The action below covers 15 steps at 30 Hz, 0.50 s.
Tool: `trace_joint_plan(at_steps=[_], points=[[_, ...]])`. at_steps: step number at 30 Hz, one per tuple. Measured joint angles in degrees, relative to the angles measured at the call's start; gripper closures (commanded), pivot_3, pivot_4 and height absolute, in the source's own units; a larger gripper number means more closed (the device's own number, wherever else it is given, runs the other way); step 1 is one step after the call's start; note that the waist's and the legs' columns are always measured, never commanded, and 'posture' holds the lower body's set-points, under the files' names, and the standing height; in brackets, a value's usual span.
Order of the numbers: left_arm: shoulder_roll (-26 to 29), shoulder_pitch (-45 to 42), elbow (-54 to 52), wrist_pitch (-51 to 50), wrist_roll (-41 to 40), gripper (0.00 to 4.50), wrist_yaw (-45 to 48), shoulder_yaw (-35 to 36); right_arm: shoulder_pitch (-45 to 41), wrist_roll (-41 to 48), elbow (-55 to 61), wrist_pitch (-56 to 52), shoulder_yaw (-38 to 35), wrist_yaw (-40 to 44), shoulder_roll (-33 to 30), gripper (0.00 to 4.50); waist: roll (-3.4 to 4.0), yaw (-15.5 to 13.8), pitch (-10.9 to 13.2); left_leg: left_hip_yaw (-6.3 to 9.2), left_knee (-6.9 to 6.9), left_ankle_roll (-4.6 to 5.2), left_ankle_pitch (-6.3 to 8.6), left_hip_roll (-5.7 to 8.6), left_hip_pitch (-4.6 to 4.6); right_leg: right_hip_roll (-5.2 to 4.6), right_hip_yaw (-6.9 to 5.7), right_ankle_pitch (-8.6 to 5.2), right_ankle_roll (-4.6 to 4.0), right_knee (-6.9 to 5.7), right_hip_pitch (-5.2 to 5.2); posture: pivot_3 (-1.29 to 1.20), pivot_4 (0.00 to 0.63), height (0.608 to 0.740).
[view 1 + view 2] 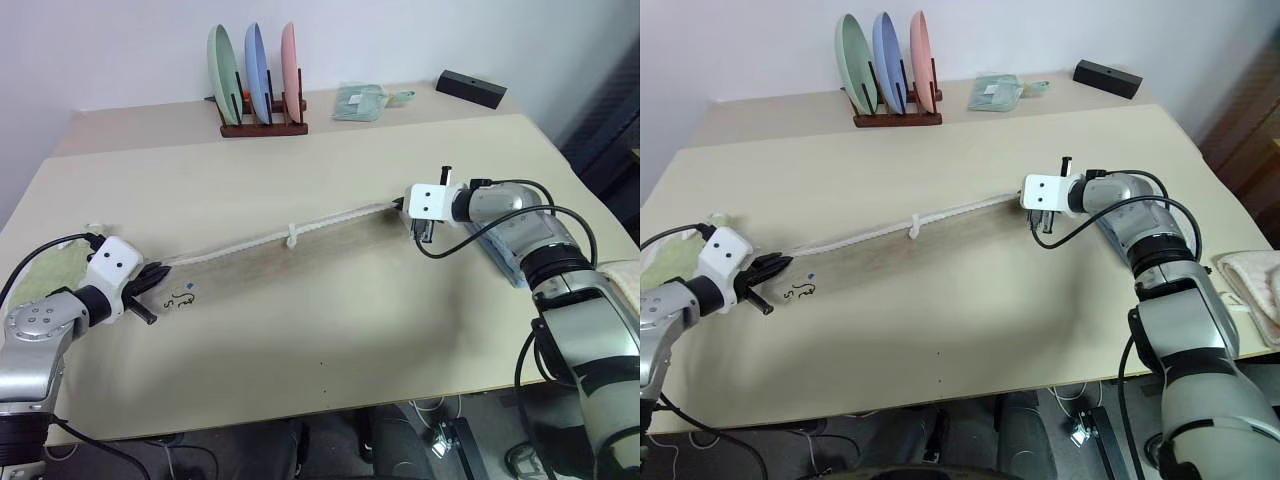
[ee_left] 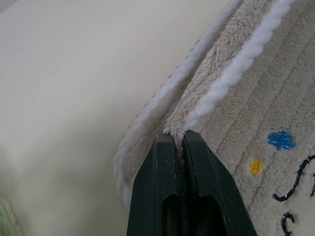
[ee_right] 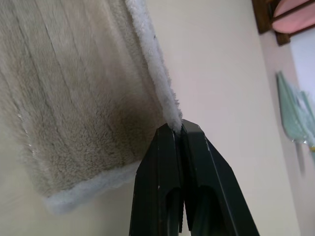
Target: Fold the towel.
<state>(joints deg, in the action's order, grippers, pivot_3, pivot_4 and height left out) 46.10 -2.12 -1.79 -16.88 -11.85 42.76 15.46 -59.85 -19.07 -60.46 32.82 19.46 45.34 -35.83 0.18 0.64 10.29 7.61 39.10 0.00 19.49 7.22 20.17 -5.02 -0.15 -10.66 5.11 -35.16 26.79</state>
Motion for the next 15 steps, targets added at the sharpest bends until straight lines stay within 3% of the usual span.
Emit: trace_joint_plan(at_steps=[2,5,12,15], points=[[-0.3,-0.3,0.3,-0.2,-0.2,4.5,0.1,-0.5,-0.3,-0.8,-2.3,0.9,0.1,-1.0,0.3,4.44,0.0,0.2,0.0,0.0,0.0,0.0,0.0,0.0,0.0,0.01,0.0,0.0,0.0,-0.01,0.01,0.0,0.15,0.735],[-0.8,-0.9,0.8,-1.9,-1.5,3.58,0.6,-0.6,-1.2,-1.6,-4.2,1.1,0.1,-2.0,1.0,3.67,0.0,0.3,0.0,0.0,0.0,0.0,0.0,-0.02,0.02,0.01,0.0,0.0,0.0,-0.03,0.04,0.0,0.15,0.735],[-1.6,-3.4,3.9,-1.1,0.2,0.01,-6.3,0.4,-3.8,-3.2,-5.4,0.5,-0.2,-10.5,0.9,0.12,0.01,0.4,0.0,0.0,0.0,-0.02,-0.01,-0.02,0.06,0.03,0.01,0.01,-0.01,-0.05,0.09,0.0,0.15,0.735],[-3.1,-4.6,5.4,-0.7,0.5,0.0,-10.5,2.8,-3.8,-4.2,-5.4,0.5,-0.2,-14.1,0.6,0.05,0.02,0.3,0.0,-0.02,0.01,-0.02,-0.01,-0.01,0.09,0.02,0.01,0.01,-0.01,-0.05,0.11,0.0,0.15,0.735]])
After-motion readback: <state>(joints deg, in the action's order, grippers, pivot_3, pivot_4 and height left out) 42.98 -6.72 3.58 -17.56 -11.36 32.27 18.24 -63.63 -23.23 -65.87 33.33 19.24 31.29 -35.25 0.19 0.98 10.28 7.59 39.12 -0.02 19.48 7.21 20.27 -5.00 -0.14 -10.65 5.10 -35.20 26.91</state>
